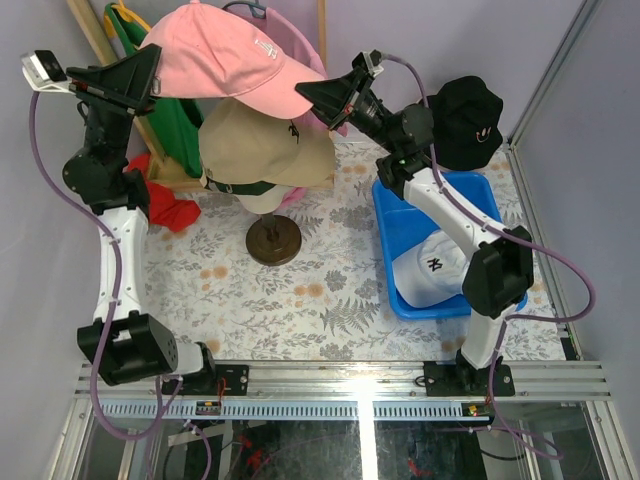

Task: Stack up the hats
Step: Stack the hat on the hat.

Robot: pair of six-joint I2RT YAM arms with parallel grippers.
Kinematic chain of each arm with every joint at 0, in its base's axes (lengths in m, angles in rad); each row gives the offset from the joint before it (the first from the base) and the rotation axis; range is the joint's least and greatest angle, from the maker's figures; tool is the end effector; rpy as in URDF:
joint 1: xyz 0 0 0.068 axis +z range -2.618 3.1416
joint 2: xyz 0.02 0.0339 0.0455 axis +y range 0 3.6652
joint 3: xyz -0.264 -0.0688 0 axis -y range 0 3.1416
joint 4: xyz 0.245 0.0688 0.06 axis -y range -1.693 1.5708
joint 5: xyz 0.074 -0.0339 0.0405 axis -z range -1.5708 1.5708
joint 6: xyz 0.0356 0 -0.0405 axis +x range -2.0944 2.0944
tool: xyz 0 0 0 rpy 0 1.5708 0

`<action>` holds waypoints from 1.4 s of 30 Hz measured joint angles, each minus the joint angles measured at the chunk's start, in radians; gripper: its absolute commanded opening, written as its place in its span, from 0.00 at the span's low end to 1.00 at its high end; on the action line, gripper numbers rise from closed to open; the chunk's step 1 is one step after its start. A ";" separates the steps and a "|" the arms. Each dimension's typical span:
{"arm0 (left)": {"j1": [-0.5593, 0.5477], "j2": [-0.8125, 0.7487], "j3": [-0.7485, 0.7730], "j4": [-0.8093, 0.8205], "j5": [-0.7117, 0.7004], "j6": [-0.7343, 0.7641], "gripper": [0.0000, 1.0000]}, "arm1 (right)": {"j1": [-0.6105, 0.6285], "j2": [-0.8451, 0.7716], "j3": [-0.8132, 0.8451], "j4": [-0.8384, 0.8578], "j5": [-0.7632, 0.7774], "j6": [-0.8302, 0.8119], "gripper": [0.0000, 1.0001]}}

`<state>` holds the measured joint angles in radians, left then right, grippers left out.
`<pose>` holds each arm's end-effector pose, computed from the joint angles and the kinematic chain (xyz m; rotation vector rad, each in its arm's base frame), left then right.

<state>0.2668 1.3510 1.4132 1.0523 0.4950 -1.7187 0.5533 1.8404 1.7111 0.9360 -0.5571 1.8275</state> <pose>0.2453 0.0495 0.5408 -0.1201 0.7206 -1.5067 0.3416 0.2331 0.4711 0.0223 1.2064 2.3762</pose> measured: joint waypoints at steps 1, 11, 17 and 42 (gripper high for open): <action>0.004 -0.007 -0.002 -0.008 0.005 0.005 0.41 | -0.007 0.006 0.008 0.006 -0.010 0.002 0.00; 0.019 -0.187 -0.133 -0.150 -0.003 0.113 0.51 | -0.023 0.059 0.055 0.069 -0.069 0.034 0.00; 0.029 -0.230 -0.198 -0.288 -0.031 0.172 0.62 | -0.031 0.143 0.140 0.108 -0.071 0.093 0.00; 0.043 -0.421 -0.215 -0.740 -0.274 0.360 0.69 | 0.012 0.254 0.347 0.105 -0.158 0.169 0.00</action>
<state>0.3099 0.9302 1.1980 0.3126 0.2207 -1.3582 0.5655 2.0941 2.0579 1.0412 -0.7155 1.9965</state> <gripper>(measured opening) 0.682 0.074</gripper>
